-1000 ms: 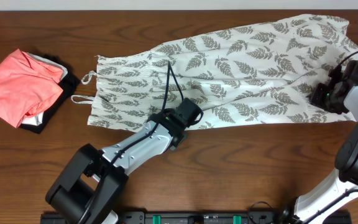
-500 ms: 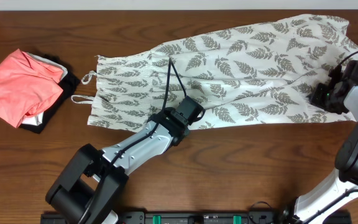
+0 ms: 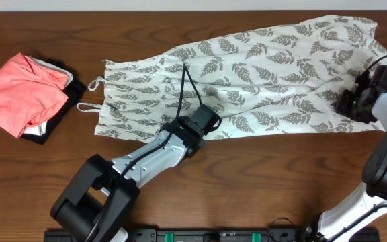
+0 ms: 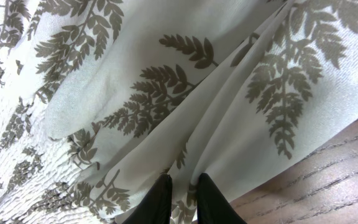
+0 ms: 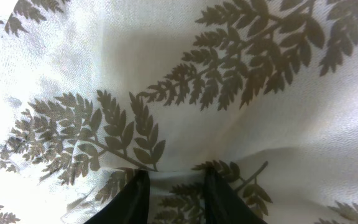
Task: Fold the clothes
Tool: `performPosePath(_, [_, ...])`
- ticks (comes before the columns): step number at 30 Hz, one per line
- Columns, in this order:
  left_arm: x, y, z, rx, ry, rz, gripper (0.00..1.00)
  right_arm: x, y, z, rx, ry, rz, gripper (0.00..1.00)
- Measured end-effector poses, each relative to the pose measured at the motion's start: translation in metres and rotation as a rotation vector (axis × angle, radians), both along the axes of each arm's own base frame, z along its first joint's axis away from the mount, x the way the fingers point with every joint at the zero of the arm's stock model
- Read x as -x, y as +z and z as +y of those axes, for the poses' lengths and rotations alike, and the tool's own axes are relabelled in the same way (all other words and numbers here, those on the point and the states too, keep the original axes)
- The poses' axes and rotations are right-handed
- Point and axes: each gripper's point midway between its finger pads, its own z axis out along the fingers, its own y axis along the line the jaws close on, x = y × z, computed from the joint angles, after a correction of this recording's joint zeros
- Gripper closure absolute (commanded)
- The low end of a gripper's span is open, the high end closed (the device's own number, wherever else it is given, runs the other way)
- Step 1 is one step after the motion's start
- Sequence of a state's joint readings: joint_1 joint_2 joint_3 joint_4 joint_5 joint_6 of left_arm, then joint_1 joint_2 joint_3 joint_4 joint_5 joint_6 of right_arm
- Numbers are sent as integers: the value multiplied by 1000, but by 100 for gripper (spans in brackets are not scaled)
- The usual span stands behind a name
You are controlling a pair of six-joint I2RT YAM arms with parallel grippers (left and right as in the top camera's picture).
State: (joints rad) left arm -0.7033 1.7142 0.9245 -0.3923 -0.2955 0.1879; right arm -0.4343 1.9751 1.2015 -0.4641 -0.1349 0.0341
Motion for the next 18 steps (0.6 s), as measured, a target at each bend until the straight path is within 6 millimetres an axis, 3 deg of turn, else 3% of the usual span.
performPosePath(1, [0,0,0,0,0,0,77,0,0,0,0,0,0,71])
performPosePath(4, [0,0,0,0,-1,0,75,0,0,0,0,0,0,71])
performPosePath(18, [14,2,-15,-50,-69,-21,74,0,0,0,0,0,0,71])
